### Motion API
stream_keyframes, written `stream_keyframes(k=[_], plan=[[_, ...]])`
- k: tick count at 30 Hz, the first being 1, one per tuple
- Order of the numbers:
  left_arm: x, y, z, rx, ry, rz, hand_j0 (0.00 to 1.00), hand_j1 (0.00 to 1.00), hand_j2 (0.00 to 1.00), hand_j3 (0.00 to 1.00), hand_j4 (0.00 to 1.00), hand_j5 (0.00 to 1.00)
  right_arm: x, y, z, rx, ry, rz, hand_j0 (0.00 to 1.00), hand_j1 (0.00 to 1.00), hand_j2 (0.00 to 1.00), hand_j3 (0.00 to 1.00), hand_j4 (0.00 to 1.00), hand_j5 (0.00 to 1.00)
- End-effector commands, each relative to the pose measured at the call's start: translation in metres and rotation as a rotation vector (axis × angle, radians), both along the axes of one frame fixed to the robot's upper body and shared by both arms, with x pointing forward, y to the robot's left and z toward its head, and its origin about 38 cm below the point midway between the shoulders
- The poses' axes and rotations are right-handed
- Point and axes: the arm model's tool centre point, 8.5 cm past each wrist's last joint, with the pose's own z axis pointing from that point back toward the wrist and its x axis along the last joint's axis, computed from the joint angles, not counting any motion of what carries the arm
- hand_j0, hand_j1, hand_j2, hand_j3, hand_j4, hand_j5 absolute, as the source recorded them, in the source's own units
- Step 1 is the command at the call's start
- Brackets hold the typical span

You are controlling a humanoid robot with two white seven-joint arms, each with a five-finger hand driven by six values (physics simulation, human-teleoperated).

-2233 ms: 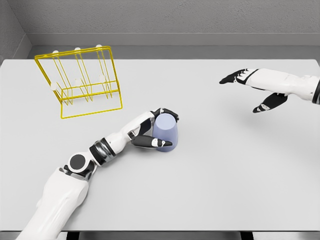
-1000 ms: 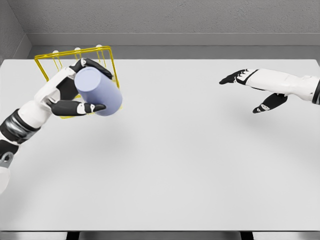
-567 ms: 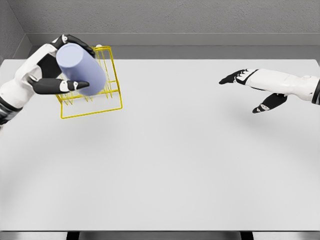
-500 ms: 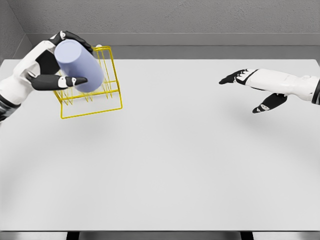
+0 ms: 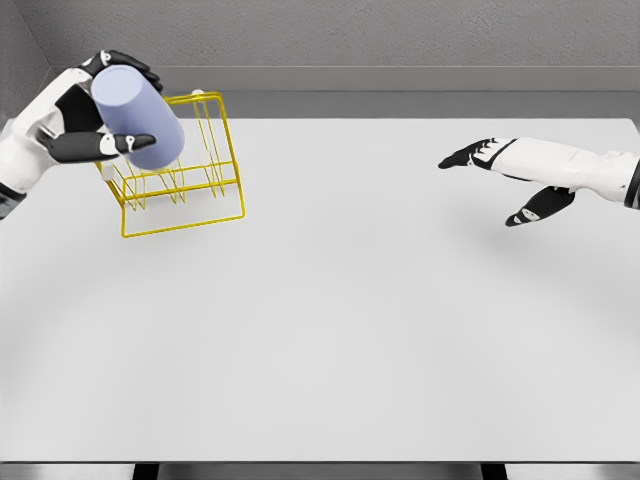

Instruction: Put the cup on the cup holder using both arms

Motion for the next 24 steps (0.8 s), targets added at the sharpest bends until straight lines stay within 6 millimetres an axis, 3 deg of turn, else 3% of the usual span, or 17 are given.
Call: stream_keyframes(k=[1, 12, 24], plan=[[0.001, 0.002, -0.002, -0.006, 0.009, 0.006, 0.35, 0.35, 0.35, 0.35, 0.35, 0.35, 0.0, -0.001, 0.001, 0.006, 0.001, -0.003, 1.0, 1.0, 1.0, 1.0, 1.0, 1.0], [0.009, 0.016, -0.007, 0.004, 0.032, 0.052, 0.35, 0.35, 0.35, 0.35, 0.35, 0.35, 0.0, -0.001, 0.001, 0.006, 0.001, -0.003, 1.0, 1.0, 1.0, 1.0, 1.0, 1.0], [0.01, -0.002, -0.025, 0.034, 0.047, 0.035, 0.35, 0.35, 0.35, 0.35, 0.35, 0.35, 0.0, 0.0, 0.001, 0.007, 0.0, -0.004, 1.0, 1.0, 1.0, 1.0, 1.0, 1.0]])
